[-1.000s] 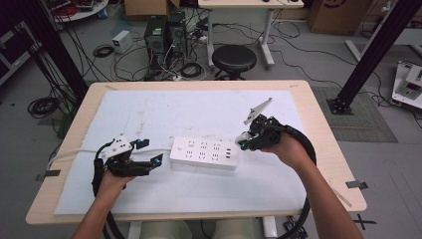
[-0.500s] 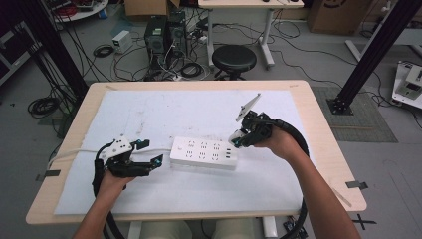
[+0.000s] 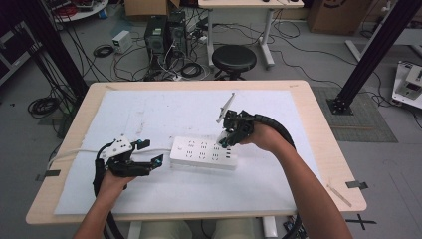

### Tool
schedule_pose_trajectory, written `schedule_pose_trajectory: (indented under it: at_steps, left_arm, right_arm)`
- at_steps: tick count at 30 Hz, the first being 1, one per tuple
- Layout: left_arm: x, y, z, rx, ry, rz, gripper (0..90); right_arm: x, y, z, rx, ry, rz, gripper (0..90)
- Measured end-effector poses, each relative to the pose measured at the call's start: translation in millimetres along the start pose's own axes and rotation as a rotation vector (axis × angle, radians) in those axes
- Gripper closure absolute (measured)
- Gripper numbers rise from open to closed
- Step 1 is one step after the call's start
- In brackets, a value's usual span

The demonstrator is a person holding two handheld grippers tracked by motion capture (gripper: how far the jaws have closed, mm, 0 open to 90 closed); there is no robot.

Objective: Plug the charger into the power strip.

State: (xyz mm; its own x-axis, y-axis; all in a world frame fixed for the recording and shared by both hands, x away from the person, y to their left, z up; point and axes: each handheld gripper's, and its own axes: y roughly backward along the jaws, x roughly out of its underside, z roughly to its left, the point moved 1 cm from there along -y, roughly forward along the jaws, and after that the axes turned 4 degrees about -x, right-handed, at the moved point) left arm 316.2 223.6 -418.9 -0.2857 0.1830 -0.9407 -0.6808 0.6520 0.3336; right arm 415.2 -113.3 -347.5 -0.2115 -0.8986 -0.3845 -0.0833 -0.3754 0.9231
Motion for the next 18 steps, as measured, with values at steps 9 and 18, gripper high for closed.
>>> schedule_pose_trajectory:
  at_steps: [9, 18]
  left_arm:
    - [2.1, -0.1, 2.9, 0.001, 0.005, 0.000, 21.5]
    - [4.2, -1.7, 3.8, 0.005, 0.012, -0.001, 21.5]
  right_arm:
    - [-10.2, -13.8, -3.3, -0.025, 0.038, 0.052, 63.3]
    - [-16.8, -22.1, -5.1, -0.034, 0.071, 0.088, 63.3]
